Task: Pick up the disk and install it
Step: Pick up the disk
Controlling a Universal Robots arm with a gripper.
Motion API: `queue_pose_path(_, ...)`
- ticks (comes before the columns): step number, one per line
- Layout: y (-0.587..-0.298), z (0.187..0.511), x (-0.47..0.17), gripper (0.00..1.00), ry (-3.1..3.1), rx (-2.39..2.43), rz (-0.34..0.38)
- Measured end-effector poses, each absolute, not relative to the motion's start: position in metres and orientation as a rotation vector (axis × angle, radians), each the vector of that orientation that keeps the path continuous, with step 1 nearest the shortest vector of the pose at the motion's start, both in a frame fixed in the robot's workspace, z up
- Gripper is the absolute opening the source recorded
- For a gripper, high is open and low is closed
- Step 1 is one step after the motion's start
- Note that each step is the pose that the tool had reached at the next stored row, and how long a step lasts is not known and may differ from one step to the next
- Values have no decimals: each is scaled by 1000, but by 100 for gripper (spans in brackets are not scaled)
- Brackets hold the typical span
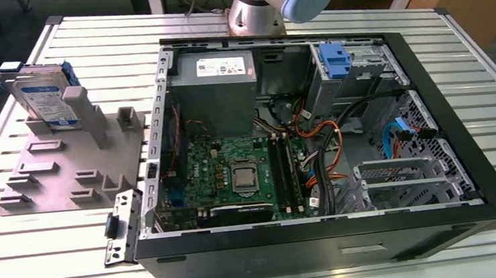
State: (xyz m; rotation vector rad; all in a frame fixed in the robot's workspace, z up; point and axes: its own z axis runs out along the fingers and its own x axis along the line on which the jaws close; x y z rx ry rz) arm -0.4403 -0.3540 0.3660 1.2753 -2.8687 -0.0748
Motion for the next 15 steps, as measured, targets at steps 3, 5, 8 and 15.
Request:
queue_pose_path(3, -354, 366, -440, 11, -2862, 1290, -75)
queue_pose_path(5, -354, 366, -440, 11, -2857, 1300, -75)
queue_pose_path(8, -354, 366, -440, 11, -2850, 1314, -75)
queue_pose_path(15, -354, 366, -440, 11, -2848, 1320, -75)
